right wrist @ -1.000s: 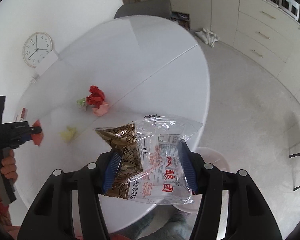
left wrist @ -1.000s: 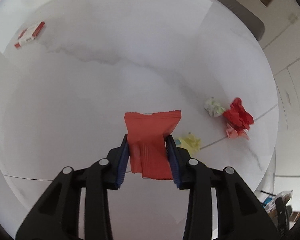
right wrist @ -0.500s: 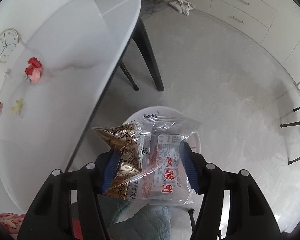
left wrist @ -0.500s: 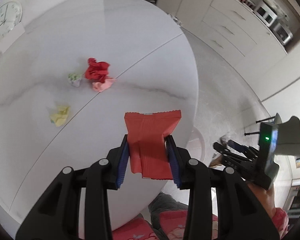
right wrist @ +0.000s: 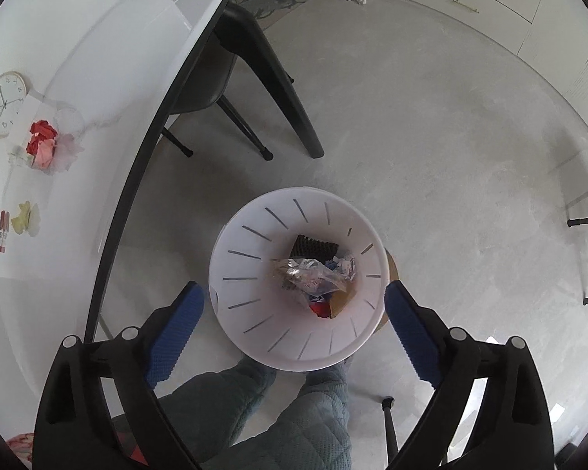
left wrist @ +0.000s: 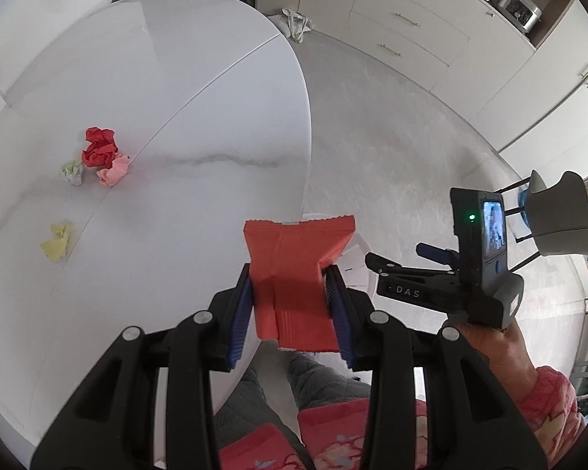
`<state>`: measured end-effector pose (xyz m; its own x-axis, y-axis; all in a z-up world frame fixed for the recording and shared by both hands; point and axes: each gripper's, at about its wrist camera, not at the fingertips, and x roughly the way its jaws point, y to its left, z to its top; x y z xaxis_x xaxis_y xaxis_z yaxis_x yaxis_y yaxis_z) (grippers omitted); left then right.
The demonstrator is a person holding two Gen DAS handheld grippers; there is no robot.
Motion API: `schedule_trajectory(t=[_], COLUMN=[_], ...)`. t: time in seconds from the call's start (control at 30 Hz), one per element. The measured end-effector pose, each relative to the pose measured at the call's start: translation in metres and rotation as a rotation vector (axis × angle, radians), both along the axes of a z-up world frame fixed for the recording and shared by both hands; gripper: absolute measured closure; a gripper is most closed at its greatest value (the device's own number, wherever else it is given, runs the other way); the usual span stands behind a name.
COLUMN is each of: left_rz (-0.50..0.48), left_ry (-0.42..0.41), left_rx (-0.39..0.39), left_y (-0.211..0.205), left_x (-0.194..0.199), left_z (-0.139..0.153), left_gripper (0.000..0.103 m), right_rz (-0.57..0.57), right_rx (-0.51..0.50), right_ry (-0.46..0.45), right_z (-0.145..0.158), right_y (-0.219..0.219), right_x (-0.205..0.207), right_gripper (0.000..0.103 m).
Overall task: Collect trash
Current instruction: 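Carry both items over the white bin and open both tools to drop them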
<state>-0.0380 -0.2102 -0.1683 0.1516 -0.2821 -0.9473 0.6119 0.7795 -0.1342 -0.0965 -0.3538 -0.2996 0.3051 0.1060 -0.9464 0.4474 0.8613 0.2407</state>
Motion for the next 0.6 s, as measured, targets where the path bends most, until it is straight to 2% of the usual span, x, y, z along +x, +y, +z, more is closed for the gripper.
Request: schedule_trajectory(t=[0.13,0.3,0.37,0.4,0.47,0.57,0.6], left_rz=[-0.028,-0.112,-0.134,-0.134,-0.134,-0.143,-0.143], left_ry=[0.011,0.042,0.062,0.066,0.076,0.069,0.057], left_rx=[0.014,0.031,0.033,0.035,0.041,0.041,0.042], left_y=[-0.016,-0.047,-0.057,-0.060,-0.066,-0.071,-0.071], left_x=[-0.007,-0.019,-0.024,-0.026,-0.029,-0.033,-0.035], left_z=[-0.009,-0.032,-0.041,-0.043,-0.049,-0.048,-0.046], left_gripper=[0.066,0.065,0.051,0.048,0.024,0.010,0.009], right_rz=[-0.027,-0.046,-0.057,-0.067,-0.084,-0.123,-0.135], right_rx=[-0.028,-0.126,-0.149,-0.153,-0.144,-0.109,-0.100], right_ry=[-0.039,-0.098,-0.117,-0.125,-0.133,-0.123,-0.119], right_z=[0.030,0.081,0.095,0.101,0.107,0.107,0.106], right_y=[-0.013,-0.027,-0.034,-0.038,-0.045,-0.057,-0.059], right_x=[-0.014,-0.036,-0.043,-0.047,-0.053,-0.059,-0.060], right_gripper=[0.010,0.004,0.003,0.003,0.003,0.003,0.003])
